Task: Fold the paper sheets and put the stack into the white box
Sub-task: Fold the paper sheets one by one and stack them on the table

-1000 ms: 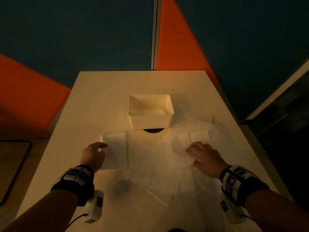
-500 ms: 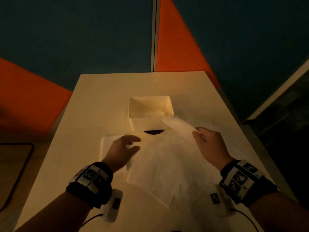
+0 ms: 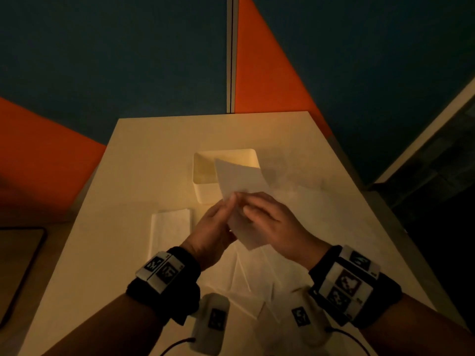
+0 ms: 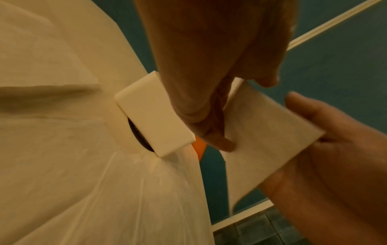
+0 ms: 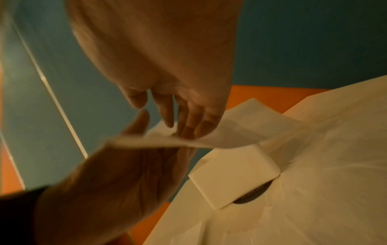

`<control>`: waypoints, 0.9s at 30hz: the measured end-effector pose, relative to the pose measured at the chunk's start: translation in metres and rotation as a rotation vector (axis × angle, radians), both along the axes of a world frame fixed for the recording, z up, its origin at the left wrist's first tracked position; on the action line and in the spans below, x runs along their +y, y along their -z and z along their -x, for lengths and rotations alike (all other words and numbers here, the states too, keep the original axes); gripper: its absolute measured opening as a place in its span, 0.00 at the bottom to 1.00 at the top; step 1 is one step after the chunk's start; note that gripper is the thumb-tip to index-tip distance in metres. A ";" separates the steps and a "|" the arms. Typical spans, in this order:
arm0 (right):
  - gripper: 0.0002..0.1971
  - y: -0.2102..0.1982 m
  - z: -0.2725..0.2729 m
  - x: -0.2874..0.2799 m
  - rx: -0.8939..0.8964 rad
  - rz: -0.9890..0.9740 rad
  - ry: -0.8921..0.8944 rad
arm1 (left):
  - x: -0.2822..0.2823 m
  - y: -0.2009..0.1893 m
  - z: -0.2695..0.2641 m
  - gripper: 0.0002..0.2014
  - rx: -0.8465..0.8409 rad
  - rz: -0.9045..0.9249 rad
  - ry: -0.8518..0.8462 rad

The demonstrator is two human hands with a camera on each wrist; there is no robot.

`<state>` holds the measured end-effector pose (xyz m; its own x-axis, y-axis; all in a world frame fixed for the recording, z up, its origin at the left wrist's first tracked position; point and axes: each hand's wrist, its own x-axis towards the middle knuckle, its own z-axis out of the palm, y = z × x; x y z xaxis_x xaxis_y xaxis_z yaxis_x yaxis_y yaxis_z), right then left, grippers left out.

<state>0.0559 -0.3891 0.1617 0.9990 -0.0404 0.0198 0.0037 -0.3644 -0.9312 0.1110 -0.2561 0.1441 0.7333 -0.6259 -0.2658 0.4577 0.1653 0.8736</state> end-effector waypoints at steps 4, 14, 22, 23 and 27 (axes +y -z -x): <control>0.16 -0.011 0.001 -0.013 -0.007 -0.078 0.156 | 0.008 0.003 -0.006 0.23 0.065 -0.016 -0.112; 0.10 -0.017 0.012 -0.041 0.431 -0.598 0.236 | 0.022 -0.011 -0.011 0.21 0.099 0.056 -0.019; 0.14 -0.013 0.006 -0.047 0.183 -0.601 0.260 | 0.023 -0.008 -0.014 0.14 0.005 0.000 -0.082; 0.13 -0.014 0.006 -0.049 0.185 -0.585 0.261 | 0.026 -0.010 -0.016 0.14 -0.008 -0.007 -0.068; 0.13 -0.018 0.006 -0.054 0.192 -0.488 0.282 | 0.040 -0.017 -0.022 0.17 -0.009 0.010 0.075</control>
<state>0.0495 -0.4434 0.1797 0.9322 -0.2636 -0.2481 -0.2164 0.1437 -0.9657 0.1326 -0.2158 0.1615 0.6866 -0.6816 -0.2530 0.4617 0.1400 0.8759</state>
